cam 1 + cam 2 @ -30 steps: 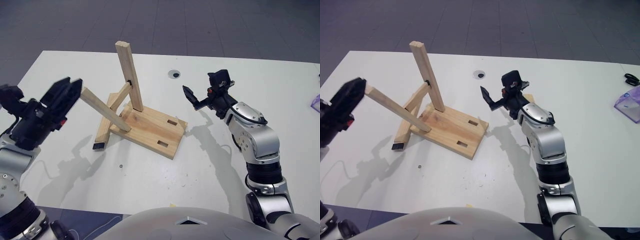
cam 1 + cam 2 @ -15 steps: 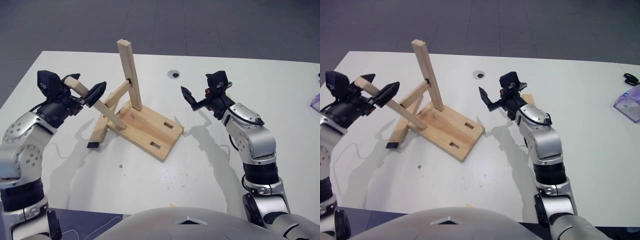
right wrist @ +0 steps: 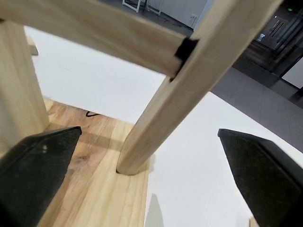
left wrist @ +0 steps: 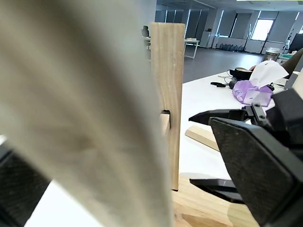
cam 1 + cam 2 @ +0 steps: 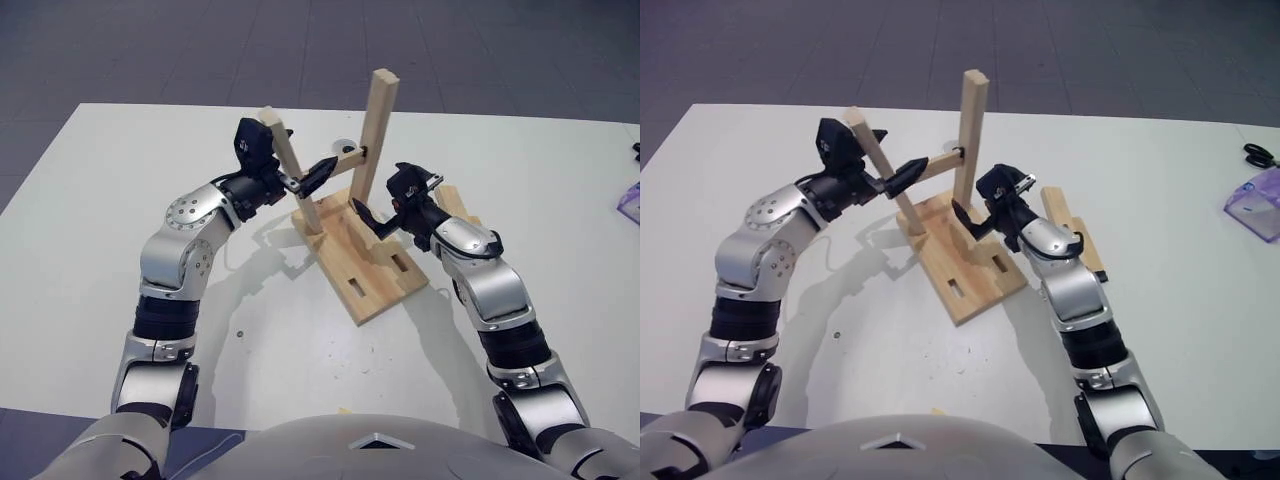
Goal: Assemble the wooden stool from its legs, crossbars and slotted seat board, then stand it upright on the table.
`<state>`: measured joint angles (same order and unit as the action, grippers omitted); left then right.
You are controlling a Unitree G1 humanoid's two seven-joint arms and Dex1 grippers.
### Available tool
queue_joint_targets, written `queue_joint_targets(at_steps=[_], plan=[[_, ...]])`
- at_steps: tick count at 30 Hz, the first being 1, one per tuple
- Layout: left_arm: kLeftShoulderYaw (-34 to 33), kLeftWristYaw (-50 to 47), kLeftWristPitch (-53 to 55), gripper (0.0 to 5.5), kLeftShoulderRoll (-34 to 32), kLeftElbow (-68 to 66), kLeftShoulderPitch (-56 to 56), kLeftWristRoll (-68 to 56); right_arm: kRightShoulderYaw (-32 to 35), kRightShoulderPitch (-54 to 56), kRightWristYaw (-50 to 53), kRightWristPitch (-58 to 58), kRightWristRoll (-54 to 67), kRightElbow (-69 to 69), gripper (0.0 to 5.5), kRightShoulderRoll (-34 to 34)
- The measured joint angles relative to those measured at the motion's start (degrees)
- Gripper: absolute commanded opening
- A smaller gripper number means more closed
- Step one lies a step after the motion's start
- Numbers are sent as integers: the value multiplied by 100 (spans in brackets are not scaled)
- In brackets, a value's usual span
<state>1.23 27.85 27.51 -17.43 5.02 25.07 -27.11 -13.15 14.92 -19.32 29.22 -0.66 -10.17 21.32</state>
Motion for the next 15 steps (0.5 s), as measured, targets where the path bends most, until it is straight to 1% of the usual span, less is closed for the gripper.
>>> queue_joint_targets(at_steps=[4,6,8,9,11,12,15], plan=[[-174,-279,4,538,105,59,-93,20,574,-469,236,-228,-300,65,540,513],[-210,-388,31,538,114,246,-266,25,754,-568,254,-295,-441,163,540,722],[-282,-432,98,538,114,424,-432,-7,774,-674,86,-319,-464,198,540,905],[-363,-490,178,538,95,584,-550,-8,700,-819,-307,-318,-429,158,540,1109],[-451,-551,227,538,62,673,-609,-6,600,-973,-568,-307,-385,84,540,1205],[-596,-654,302,538,-2,730,-633,8,450,-1193,-935,-264,-343,-108,540,1355],[-978,-820,422,538,-220,794,-636,8,403,-1448,-1321,-160,-200,-582,540,1546]])
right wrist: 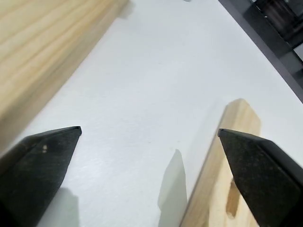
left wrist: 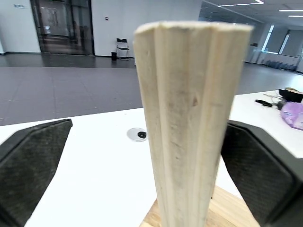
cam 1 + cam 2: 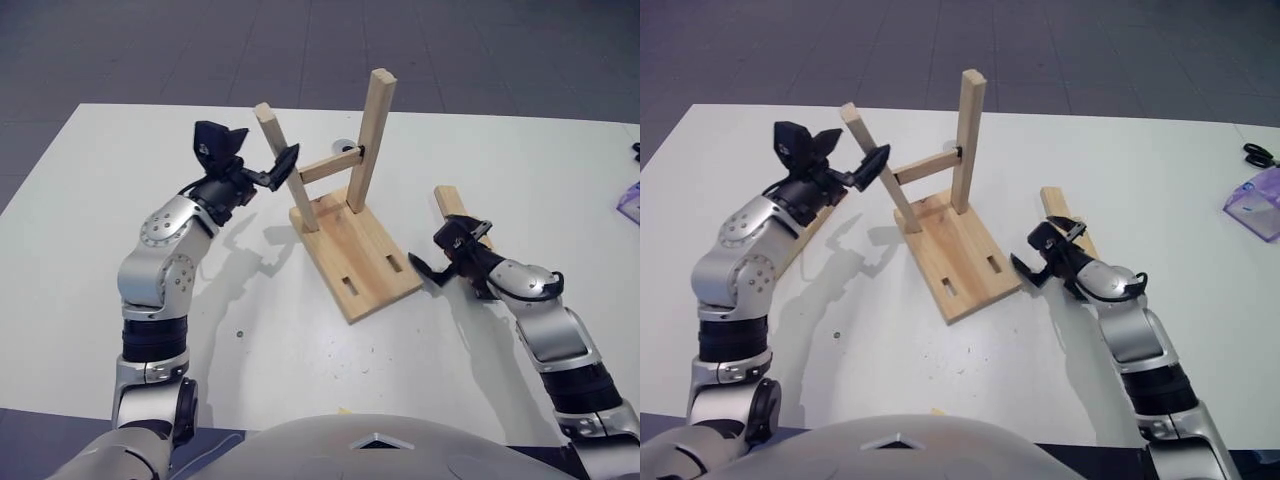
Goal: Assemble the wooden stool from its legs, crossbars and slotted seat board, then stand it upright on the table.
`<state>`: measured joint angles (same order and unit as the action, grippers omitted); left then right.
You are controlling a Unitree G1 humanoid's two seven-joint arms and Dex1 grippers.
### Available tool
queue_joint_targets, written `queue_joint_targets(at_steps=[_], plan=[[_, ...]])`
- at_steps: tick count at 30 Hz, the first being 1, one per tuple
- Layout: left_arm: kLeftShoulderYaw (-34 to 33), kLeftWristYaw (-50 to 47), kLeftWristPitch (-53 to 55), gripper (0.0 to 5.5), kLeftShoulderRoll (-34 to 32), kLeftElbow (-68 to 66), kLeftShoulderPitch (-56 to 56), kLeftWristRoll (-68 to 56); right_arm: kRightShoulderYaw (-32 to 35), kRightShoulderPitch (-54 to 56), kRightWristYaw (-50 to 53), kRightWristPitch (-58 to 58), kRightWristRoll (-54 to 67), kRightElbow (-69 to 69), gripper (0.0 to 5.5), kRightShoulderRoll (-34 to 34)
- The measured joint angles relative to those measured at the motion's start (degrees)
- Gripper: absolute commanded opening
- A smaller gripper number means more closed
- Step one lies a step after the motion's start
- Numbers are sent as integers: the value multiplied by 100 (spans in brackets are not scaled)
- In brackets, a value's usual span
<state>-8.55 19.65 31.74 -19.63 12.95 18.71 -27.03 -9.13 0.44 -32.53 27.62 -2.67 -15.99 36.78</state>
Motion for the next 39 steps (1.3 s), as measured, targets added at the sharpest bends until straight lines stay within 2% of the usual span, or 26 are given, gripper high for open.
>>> queue_joint_targets(at_steps=[3,11,13,14,17,20,24,26,30,34,39], plan=[[-203,-94,55,538,-120,32,-37,-1,11,-91,-193,148,344,-354,540,-141],[95,-106,123,538,139,145,-340,-29,88,230,-68,159,786,-425,540,-745],[21,-19,157,538,186,338,-333,-311,304,274,97,134,894,-261,540,-904],[-131,-6,210,538,282,507,-309,-624,646,302,238,66,1158,-174,540,-1162],[-197,-386,300,538,292,597,-83,-562,1414,545,777,49,1663,-41,540,-1668],[103,-722,407,538,569,602,245,-411,1774,843,1287,-112,1607,178,540,-1765],[1046,-565,91,538,1140,-28,854,2,1901,1114,1712,-322,1529,462,540,-1922],[1215,-440,-231,538,1269,-531,1047,225,1971,1229,1781,-426,1494,623,540,-1897],[1121,-340,-483,538,1283,-600,1057,263,2069,1110,1706,-483,1336,936,540,-1580],[660,-469,-445,538,1107,-159,935,216,2555,694,1058,-783,1744,1095,540,-1262],[102,-652,-33,538,717,667,440,74,2763,90,508,-988,1771,1661,540,-866]])
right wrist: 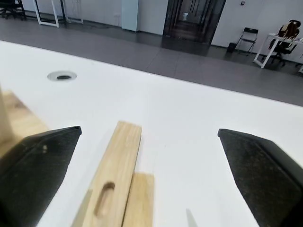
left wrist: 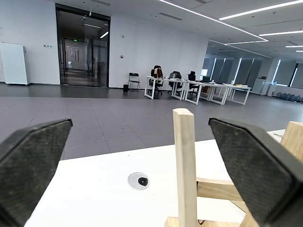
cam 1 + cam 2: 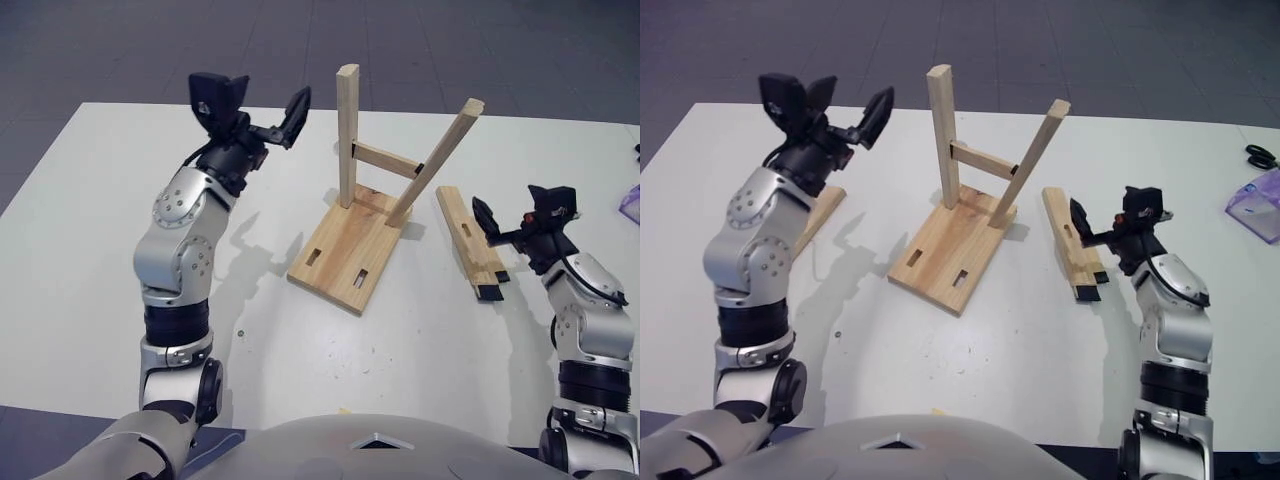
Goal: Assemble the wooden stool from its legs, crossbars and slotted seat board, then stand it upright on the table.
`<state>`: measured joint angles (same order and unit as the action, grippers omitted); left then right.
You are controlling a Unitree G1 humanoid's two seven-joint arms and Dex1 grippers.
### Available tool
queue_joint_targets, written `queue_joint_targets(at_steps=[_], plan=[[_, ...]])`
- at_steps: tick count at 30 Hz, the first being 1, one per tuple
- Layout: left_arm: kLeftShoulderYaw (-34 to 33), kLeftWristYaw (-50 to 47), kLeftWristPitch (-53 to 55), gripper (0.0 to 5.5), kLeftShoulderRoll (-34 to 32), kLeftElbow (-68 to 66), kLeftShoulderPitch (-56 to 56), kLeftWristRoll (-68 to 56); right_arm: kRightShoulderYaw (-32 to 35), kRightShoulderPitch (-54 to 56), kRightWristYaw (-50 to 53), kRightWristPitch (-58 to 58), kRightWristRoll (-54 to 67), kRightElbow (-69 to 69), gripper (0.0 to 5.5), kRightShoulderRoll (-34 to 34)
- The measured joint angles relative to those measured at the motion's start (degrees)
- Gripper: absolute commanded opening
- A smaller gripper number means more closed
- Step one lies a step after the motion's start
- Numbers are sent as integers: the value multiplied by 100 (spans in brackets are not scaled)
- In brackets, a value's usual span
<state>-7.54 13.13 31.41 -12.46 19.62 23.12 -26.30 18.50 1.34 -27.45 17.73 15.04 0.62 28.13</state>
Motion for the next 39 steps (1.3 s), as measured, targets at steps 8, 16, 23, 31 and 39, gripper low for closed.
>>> queue_joint_targets(at_steps=[8,16,23,31,39], plan=[[-62,-103,252,538,-123,231,-519,-24,87,-388,-250,-220,-164,559,540,296],[-63,-158,254,538,-125,274,-525,-21,-196,-488,-326,-475,-445,695,540,399],[-7,-195,252,540,-92,264,-525,-1,-356,-577,-286,-261,-377,560,517,314],[4,-212,241,540,-107,181,-525,47,-380,-375,-159,851,-93,463,396,503],[11,-184,213,540,-127,121,-524,149,-664,-406,-159,916,-219,281,263,669]])
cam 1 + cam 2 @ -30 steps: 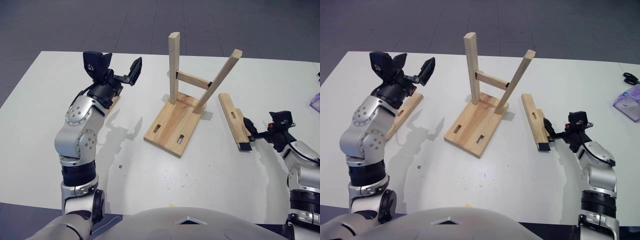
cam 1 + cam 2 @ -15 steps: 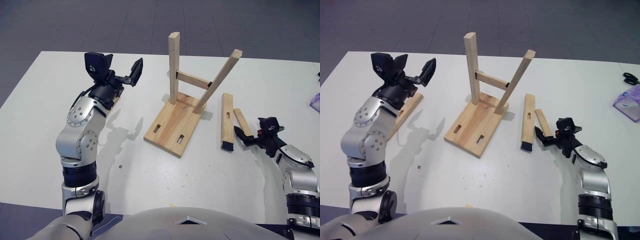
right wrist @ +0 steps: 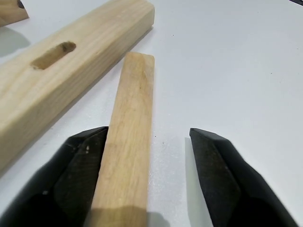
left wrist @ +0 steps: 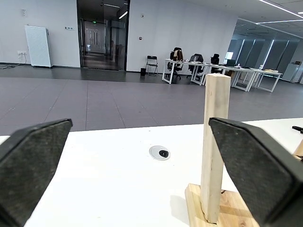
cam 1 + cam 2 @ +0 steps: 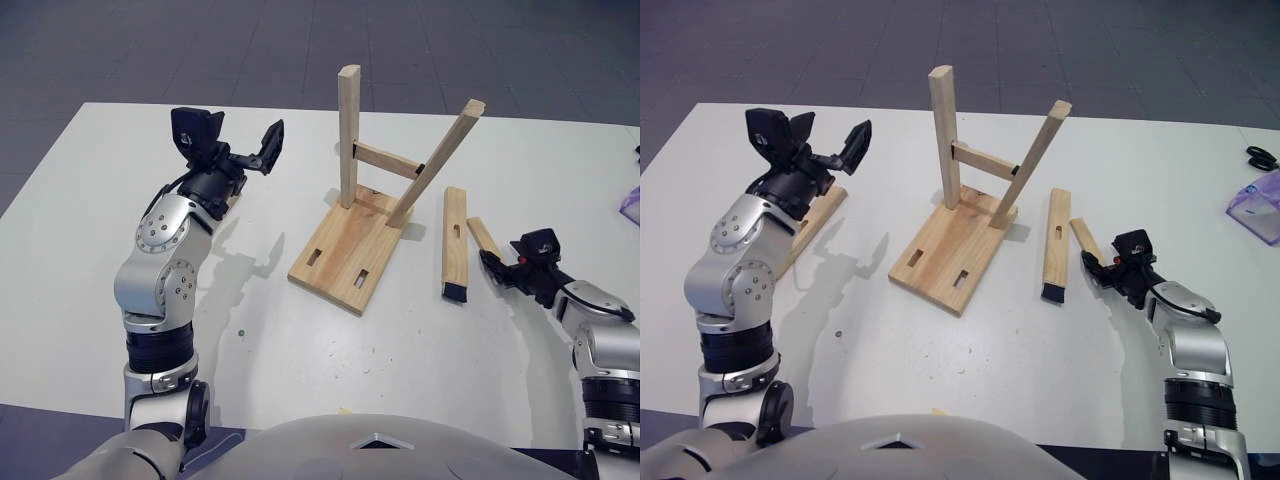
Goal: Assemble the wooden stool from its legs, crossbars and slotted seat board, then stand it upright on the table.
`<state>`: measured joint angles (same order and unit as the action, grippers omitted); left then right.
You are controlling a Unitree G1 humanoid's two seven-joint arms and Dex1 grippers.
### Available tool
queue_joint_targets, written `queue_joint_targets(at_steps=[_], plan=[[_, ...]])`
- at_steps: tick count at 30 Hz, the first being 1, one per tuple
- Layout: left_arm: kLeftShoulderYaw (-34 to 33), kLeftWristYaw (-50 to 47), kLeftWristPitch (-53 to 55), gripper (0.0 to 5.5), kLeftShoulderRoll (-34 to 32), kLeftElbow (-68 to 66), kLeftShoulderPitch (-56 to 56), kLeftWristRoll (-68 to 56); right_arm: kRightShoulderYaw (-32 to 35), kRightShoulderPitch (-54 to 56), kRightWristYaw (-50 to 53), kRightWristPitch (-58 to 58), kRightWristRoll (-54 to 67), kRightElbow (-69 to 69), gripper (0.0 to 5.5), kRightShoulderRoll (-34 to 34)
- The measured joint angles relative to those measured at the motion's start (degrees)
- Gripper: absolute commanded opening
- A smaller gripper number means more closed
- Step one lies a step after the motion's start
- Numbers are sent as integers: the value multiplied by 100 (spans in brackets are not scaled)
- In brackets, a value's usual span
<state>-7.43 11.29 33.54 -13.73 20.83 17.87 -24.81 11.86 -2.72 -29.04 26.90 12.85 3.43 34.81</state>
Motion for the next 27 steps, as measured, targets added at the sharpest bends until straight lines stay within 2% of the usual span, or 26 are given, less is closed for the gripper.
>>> queue_joint_targets(at_steps=[8,15,19,22,27], plan=[[5,-2,-2,540,2,-11,3,26,-54,17,-27,310,192,-123,133,-16],[7,-20,-13,540,-8,-91,27,81,-100,76,188,290,179,-104,132,-76],[-138,-117,-12,540,3,-115,238,26,284,378,1308,-658,-149,285,132,-582],[-496,-248,157,540,133,-84,710,-464,556,1188,1994,-1752,-468,-101,132,-691],[-778,-203,643,540,85,54,1510,-1377,-21,2128,2019,-2393,-771,-1306,132,-810]])
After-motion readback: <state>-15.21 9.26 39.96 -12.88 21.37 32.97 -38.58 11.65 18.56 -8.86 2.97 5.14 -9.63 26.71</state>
